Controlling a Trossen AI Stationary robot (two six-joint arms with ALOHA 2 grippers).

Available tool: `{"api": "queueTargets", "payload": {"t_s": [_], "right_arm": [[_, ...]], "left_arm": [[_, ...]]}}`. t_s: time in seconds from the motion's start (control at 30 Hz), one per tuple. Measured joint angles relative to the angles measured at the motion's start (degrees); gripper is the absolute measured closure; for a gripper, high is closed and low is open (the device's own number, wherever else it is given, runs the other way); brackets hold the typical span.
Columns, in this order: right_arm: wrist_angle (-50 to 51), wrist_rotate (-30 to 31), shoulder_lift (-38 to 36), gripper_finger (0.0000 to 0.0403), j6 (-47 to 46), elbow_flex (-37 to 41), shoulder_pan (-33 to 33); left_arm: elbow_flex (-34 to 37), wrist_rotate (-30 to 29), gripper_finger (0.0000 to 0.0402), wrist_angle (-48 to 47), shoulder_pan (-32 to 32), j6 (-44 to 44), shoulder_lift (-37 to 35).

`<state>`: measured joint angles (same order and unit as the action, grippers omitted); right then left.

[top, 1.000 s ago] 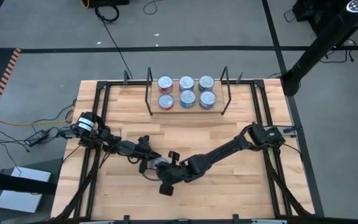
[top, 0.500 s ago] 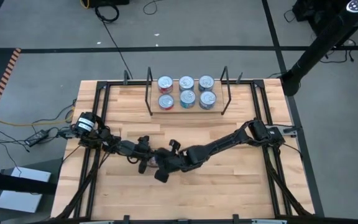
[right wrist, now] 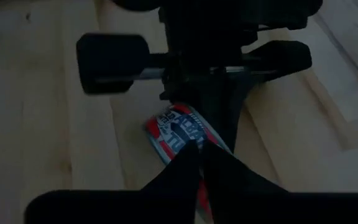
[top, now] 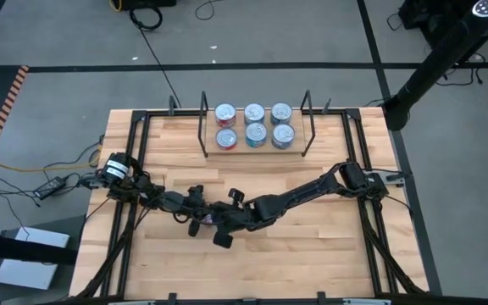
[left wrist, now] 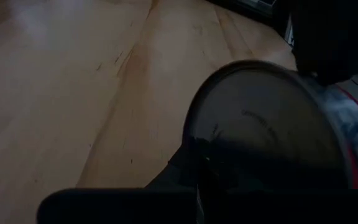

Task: Stack canned seafood by type on shelf
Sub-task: Stack the red tuna can on top of the other red tuna can

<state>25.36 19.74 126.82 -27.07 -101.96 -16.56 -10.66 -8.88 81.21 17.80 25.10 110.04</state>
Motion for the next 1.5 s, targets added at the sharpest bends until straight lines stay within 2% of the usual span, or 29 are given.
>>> {"api": "queueTargets", "payload": {"t_s": [0.2,0.4,0.57,0.77,0.93,1.07,1.2,1.5], "right_arm": [[0.5,-1.5,-3.6,0.03,8.1,0.0,-0.1],[1.3,-8.8,-3.9,0.0209,15.5,0.0,0.6],[3.2,-8.4,-3.9,0.0144,18.3,0.0,2.2],[4.5,-12.0,-3.0,0.01,20.9,0.0,4.4],[5.1,-14.0,-0.6,0.0099,22.6,0.0,4.3],[5.3,-13.1,-0.2,0.0114,22.6,0.0,3.8],[3.8,-11.2,-0.3,0.0144,22.3,0.0,3.8],[3.9,-14.3,0.7,0.0215,23.1,0.0,4.4]], "left_arm": [[0.4,0.0,0.0399,0.1,0.0,0.0,0.0],[0.6,0.0,0.0399,0.1,0.0,0.4,0.0],[0.6,-0.2,0.0399,0.1,0.0,0.5,0.0],[0.7,-0.2,0.0399,0.1,0.0,0.6,0.0],[0.6,-0.2,0.0399,0.2,0.0,0.7,0.0],[0.6,-0.3,0.0399,0.2,0.0,0.8,0.0],[0.6,-0.3,0.0399,0.2,0.0,0.8,0.0],[0.6,-0.3,0.0399,0.3,0.0,1.0,0.0]]}}
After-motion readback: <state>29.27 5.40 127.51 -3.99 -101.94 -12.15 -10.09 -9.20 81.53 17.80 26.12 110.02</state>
